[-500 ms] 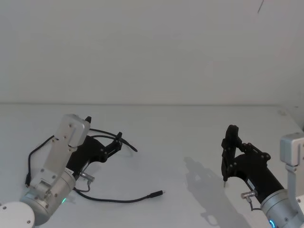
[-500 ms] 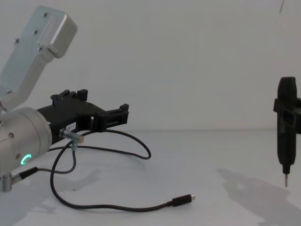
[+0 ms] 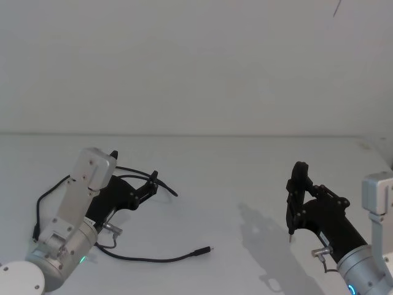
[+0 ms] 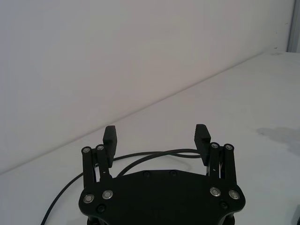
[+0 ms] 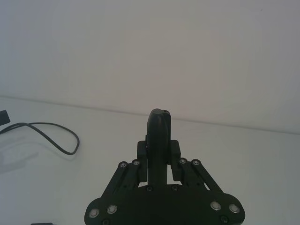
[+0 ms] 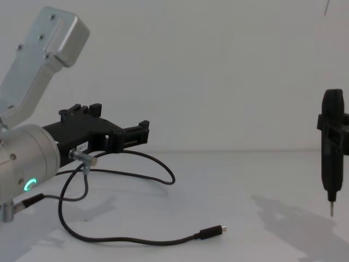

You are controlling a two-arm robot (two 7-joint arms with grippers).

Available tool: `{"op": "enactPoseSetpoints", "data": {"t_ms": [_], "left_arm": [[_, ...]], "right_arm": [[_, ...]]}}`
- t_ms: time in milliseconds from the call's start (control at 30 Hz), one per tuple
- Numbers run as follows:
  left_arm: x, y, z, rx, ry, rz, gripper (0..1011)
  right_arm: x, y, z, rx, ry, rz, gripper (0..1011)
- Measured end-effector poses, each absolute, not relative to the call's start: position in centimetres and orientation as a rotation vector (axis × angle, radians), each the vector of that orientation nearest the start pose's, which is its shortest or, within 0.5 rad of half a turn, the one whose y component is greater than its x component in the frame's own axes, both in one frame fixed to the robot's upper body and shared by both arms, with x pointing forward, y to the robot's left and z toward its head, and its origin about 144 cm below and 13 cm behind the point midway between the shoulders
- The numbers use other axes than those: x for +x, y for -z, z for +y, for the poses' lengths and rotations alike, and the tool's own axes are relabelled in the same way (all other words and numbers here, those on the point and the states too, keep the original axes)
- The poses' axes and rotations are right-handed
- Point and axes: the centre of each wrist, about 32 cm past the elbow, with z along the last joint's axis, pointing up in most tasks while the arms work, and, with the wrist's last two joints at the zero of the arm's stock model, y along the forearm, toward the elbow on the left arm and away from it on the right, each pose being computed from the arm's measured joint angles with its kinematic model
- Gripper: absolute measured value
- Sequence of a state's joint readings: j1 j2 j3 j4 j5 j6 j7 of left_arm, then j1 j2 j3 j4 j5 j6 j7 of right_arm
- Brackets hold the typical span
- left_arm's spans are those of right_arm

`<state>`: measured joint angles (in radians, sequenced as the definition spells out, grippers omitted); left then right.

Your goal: Pick up the data cable with the one hand.

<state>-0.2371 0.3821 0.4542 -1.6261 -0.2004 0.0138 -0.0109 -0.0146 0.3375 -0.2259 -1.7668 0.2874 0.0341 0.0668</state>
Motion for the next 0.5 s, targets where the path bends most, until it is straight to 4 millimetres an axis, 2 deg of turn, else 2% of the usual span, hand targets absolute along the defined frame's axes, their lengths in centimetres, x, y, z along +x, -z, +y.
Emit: {"op": "enactPoseSetpoints", "data": {"t_ms": [500], "left_arm": [[49.53,-120.53,20.2,0.049,-1.054,-0.243,1001]], "right_arm": [[44.33,-118.87,-23.71,0.026,1.229,-0.075,279]]}}
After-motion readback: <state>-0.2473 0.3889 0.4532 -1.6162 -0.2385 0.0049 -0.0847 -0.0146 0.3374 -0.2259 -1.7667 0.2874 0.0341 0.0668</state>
